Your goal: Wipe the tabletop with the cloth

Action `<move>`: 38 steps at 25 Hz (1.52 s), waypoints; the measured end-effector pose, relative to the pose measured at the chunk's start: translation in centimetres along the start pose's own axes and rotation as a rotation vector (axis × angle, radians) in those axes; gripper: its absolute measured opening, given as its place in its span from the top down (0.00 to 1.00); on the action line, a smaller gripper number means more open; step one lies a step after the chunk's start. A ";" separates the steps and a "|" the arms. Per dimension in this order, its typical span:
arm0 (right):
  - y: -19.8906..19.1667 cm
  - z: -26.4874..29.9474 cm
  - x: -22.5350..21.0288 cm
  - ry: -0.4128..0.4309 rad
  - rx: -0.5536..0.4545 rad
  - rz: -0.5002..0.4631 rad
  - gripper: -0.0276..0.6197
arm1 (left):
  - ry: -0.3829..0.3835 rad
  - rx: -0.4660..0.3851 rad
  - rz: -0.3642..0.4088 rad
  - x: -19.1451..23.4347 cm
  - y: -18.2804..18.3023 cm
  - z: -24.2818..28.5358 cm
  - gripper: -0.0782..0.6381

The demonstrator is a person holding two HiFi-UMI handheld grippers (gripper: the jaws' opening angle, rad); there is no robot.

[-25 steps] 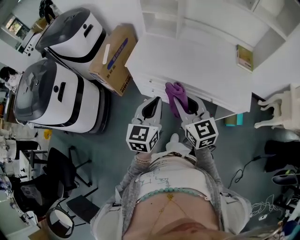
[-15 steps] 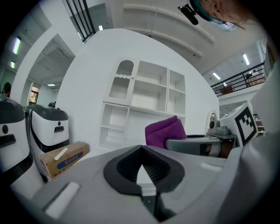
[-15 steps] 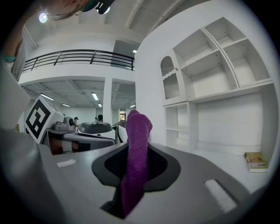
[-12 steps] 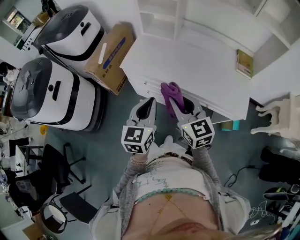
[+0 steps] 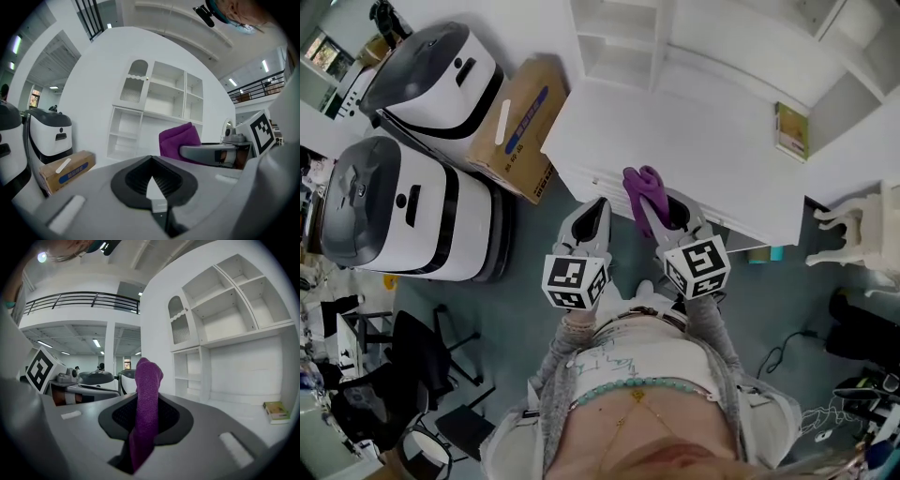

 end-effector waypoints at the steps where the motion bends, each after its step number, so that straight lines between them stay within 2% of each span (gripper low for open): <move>1: 0.2 0.8 -0.1 -0.016 0.000 0.001 0.82 | -0.017 0.001 0.001 0.8 0.3 0.7 0.89; 11: 2.3 8.3 -2.0 -0.165 -0.014 0.013 0.82 | -0.192 0.003 0.049 7.3 3.5 8.0 0.89; 21: 2.7 13.7 -2.6 -0.260 0.005 0.017 0.82 | -0.264 0.046 0.059 13.3 3.8 11.4 0.89; 30: 3.8 14.6 -8.0 -0.309 0.019 0.026 0.82 | -0.267 0.065 0.049 13.5 4.3 16.4 0.89; 38: 5.1 15.8 -14.0 -0.263 0.032 0.020 0.82 | -0.212 0.043 0.077 12.3 6.4 20.9 0.89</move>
Point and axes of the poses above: the fingertips, and each gripper's own axes: z forward along the fingers, x to its left, y out of its top, the point moved 8 cm from there along -z, backward along the fingers, and after that the axes turned 5 degrees about y, right-handed, at the moved point
